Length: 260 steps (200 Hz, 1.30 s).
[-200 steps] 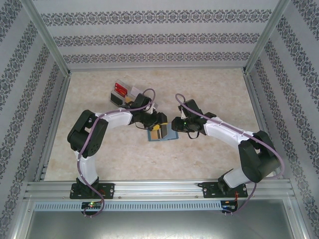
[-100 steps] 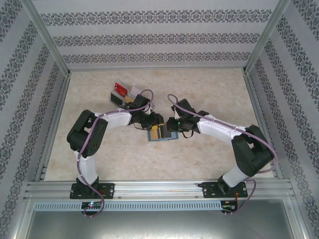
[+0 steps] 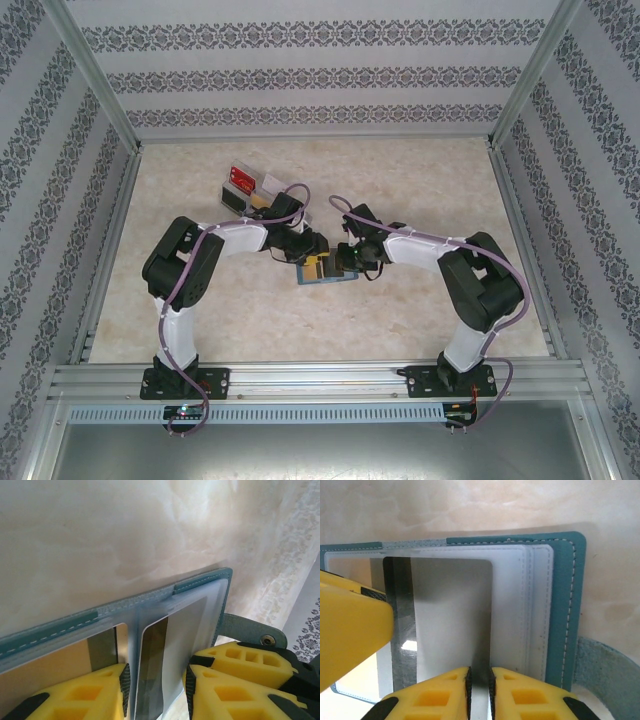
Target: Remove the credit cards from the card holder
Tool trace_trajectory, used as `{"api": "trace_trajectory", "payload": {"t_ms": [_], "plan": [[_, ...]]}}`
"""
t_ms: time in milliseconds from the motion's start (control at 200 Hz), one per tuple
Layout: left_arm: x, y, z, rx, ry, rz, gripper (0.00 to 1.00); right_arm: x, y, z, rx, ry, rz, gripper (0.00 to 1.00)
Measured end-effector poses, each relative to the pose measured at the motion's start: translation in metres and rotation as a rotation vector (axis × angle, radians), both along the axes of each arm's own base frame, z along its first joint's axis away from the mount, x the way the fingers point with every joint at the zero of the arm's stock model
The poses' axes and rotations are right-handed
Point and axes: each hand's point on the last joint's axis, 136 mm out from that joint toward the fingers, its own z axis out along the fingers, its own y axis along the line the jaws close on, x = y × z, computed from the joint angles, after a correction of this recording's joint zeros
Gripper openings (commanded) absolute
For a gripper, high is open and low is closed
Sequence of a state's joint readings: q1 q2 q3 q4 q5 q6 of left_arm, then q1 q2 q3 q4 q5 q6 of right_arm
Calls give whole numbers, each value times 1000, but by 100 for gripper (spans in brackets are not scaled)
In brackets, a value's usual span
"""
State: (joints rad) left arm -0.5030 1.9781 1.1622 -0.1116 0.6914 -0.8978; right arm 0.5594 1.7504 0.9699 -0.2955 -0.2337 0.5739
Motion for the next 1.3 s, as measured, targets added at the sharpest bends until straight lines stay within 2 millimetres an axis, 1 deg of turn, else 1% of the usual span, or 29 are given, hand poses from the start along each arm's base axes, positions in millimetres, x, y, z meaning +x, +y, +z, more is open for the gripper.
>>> {"api": "trace_trajectory", "payload": {"t_ms": [145,435,570,689,834,899,999,1094,1164,1244,1299], "plan": [[0,-3,0,-18,0,-10,31,1,3,-1,21,7,5,21],[-1,-4,0,-28,2,-22,21,2,4,0,31,10,5,21],[-4,-1,0,-25,-6,-29,12,3,2,0,32,11,-4,20],[-8,2,10,-38,-27,-37,7,4,1,-1,31,12,-7,20],[-14,8,22,-25,-54,-45,6,6,-1,-1,32,13,-18,20],[-17,13,26,1,-65,-45,5,6,-2,0,31,12,-20,21],[-19,33,37,71,-91,-21,0,6,-2,2,34,6,-17,27],[-15,64,55,165,-138,41,0,8,-3,11,37,-23,-12,35],[-11,92,69,240,-174,106,0,11,-6,26,44,-62,-11,48],[-6,128,83,328,-207,197,0,16,-9,49,59,-126,-24,58],[-3,151,90,385,-219,257,0,20,-12,65,68,-175,-28,66]]}}
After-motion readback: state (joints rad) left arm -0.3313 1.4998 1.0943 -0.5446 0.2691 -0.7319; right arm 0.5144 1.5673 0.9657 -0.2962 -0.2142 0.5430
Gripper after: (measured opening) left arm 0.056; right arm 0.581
